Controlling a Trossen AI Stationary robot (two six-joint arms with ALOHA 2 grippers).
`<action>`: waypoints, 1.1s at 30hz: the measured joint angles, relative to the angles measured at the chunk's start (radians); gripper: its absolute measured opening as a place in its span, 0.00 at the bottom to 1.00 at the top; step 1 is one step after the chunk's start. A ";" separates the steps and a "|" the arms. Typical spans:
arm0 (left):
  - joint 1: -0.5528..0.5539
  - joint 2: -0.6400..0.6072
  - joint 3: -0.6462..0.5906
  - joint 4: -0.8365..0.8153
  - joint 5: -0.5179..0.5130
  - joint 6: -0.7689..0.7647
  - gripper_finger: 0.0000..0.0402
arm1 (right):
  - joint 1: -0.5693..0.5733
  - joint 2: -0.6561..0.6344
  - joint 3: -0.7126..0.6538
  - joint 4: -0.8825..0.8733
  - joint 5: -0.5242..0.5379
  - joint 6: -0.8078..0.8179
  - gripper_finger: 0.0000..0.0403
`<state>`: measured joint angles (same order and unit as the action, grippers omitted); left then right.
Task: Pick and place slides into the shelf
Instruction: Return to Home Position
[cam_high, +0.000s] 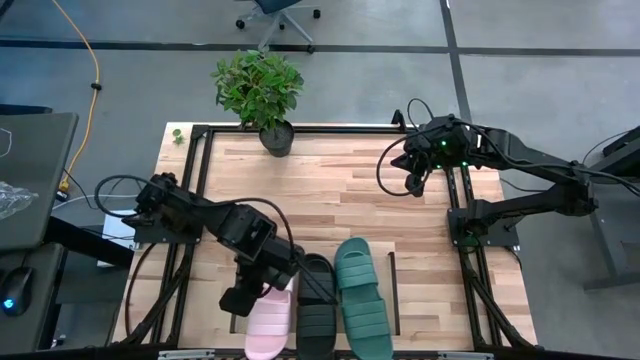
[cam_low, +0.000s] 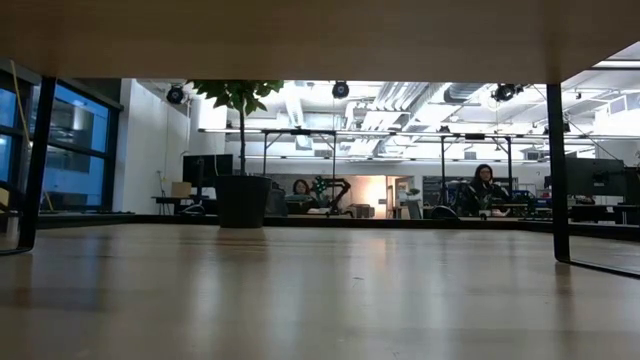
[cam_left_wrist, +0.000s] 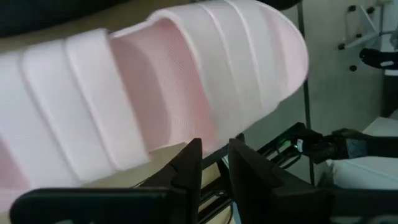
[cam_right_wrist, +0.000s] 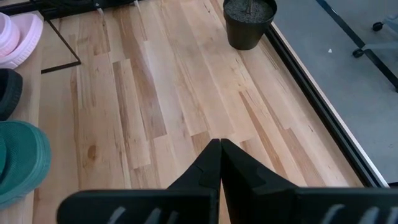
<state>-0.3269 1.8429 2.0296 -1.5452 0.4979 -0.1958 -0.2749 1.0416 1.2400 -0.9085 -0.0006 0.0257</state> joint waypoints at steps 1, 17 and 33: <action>0.004 -0.006 0.000 -0.001 -0.013 -0.001 0.17 | 0.000 0.000 0.000 0.000 0.000 0.000 0.00; 0.134 -0.089 0.000 -0.007 -0.167 0.058 0.17 | 0.000 0.000 0.000 -0.001 0.000 0.002 0.00; 0.273 -0.136 0.000 0.151 -0.488 0.291 0.17 | 0.000 0.000 0.000 -0.001 -0.005 0.048 0.00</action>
<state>-0.0540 1.7068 2.0300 -1.3940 0.0102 0.0949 -0.2750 1.0416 1.2400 -0.9092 -0.0051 0.0737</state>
